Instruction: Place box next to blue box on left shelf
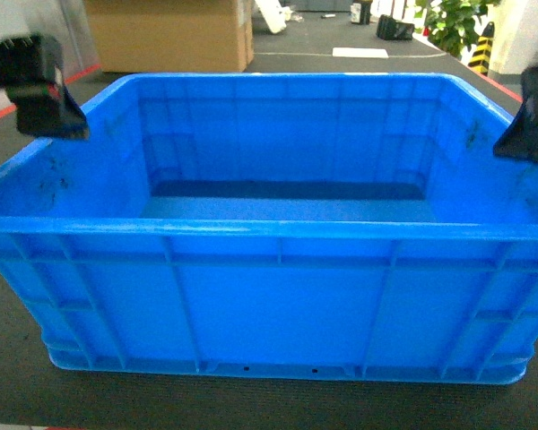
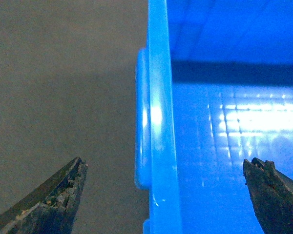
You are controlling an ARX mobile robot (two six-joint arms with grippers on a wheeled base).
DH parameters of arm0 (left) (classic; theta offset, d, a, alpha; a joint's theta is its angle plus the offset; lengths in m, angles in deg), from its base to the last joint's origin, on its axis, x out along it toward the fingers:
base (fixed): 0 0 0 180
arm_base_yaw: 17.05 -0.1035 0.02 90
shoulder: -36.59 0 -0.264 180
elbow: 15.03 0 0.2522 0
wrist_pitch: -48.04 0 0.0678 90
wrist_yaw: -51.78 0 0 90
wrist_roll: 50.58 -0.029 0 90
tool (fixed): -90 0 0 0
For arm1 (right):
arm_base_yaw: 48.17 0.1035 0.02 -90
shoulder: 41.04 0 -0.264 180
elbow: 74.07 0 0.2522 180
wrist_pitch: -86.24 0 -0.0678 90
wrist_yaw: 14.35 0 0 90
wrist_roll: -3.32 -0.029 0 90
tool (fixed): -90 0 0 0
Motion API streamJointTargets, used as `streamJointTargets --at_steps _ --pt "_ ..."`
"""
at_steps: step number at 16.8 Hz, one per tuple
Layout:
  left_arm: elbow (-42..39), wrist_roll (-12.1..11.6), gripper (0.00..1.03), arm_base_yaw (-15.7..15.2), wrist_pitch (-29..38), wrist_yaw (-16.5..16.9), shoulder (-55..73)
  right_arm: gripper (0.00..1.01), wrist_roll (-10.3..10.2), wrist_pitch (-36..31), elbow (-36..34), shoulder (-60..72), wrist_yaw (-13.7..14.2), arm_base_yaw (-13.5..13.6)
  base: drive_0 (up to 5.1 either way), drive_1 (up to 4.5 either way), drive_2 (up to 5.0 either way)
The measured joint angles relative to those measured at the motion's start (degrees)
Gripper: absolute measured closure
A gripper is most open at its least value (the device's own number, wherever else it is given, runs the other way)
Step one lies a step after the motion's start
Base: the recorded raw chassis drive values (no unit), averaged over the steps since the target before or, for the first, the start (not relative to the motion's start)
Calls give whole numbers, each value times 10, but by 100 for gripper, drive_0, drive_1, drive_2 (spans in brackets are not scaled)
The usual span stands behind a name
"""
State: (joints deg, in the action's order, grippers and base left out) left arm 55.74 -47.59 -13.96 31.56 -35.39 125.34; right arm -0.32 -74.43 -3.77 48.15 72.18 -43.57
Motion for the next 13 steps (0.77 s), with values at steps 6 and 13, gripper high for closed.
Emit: streamJointTargets --at_steps 6,13 --pt "17 16 5 9 -39 -22 60 3 -46 11 0 45 -23 11 0 0 0" --pt "23 19 36 8 -32 -21 76 30 -42 -2 5 56 9 29 0 0 0"
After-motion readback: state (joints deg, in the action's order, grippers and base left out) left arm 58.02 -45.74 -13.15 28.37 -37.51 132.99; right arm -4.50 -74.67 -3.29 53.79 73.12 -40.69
